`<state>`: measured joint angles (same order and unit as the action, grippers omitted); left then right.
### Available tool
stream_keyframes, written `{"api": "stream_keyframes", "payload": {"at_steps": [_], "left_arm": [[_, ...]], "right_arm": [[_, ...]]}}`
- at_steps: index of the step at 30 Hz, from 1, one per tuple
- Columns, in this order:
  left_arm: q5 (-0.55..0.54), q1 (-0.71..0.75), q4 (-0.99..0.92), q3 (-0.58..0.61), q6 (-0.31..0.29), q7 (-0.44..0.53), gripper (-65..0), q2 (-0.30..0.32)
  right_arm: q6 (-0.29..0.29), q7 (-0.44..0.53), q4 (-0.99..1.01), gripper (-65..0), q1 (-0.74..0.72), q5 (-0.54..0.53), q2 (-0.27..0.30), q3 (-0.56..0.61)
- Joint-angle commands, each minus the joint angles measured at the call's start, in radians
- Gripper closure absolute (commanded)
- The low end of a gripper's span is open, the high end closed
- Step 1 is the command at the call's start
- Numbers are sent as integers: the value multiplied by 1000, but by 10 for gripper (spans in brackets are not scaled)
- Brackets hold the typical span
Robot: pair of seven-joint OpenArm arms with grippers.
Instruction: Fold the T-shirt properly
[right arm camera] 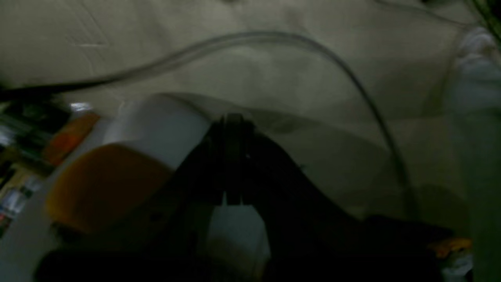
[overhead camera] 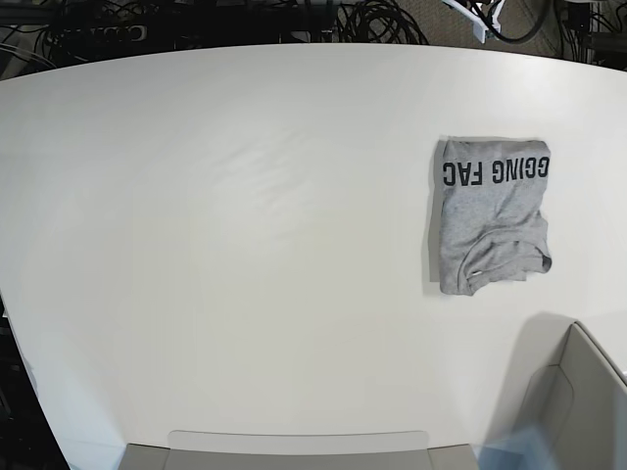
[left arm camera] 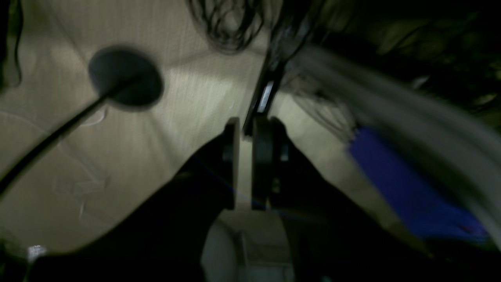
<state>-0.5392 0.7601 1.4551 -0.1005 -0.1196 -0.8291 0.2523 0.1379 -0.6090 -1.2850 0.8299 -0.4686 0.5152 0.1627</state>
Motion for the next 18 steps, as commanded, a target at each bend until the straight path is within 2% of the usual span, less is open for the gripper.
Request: {"api": "stream_keyframes", "payload": {"at_steps": [1,5,9,11,14,16,18], "left_arm": [[-5,-7,-35,15,-2,-2,-64,6],[-5,-133,-267,84,-2,26,-64,5],[-5,-253,-561,210,-2,190,-64,6],[-3,-324,-726,288,-1,291,-64,6],[-3,-419,-910,387,-1,431,-64,3],[-3,-456,-963,420,-1,483,-64,2],[-3,-486,-996,428,-1,495,-64,2]], "right_arm": [[6,18,43,0,-33,9,12,22],[6,111,242,0,-165,11,23,127],[4,202,402,0,-263,11,20,245],[4,289,494,0,-315,12,16,328],[4,478,692,0,-393,12,-3,467],[4,605,807,0,-433,12,-17,545],[4,700,878,0,-465,12,-36,621]]}}
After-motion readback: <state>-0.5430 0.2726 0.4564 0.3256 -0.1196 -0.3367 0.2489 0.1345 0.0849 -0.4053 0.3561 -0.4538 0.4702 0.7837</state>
